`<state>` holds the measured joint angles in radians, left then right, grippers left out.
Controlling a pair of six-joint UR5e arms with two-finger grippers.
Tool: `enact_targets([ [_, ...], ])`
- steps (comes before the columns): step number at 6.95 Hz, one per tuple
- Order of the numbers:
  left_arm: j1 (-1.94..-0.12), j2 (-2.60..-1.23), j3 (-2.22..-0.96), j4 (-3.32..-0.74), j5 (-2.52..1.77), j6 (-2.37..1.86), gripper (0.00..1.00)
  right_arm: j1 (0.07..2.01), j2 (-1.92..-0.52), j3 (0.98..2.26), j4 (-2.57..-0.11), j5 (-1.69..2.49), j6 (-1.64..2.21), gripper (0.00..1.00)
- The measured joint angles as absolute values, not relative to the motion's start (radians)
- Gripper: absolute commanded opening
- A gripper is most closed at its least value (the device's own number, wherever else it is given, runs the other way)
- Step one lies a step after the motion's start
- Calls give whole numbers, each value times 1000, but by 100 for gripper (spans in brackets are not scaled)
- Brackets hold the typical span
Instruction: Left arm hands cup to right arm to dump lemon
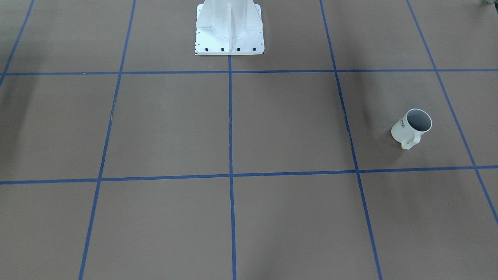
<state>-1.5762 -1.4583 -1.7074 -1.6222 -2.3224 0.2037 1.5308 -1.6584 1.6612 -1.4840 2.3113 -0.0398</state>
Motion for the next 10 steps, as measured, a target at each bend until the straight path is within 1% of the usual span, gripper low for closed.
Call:
enact_targets([
  [3, -1577, -1452, -1689, -1628, -2322, 204, 100, 1534, -1646, 1694, -1562, 2300, -39, 100],
  [10, -1577, -1447, -1694, -1633, -2312, 206, 100, 1531, -1646, 1688, -1559, 2298, -39, 100],
])
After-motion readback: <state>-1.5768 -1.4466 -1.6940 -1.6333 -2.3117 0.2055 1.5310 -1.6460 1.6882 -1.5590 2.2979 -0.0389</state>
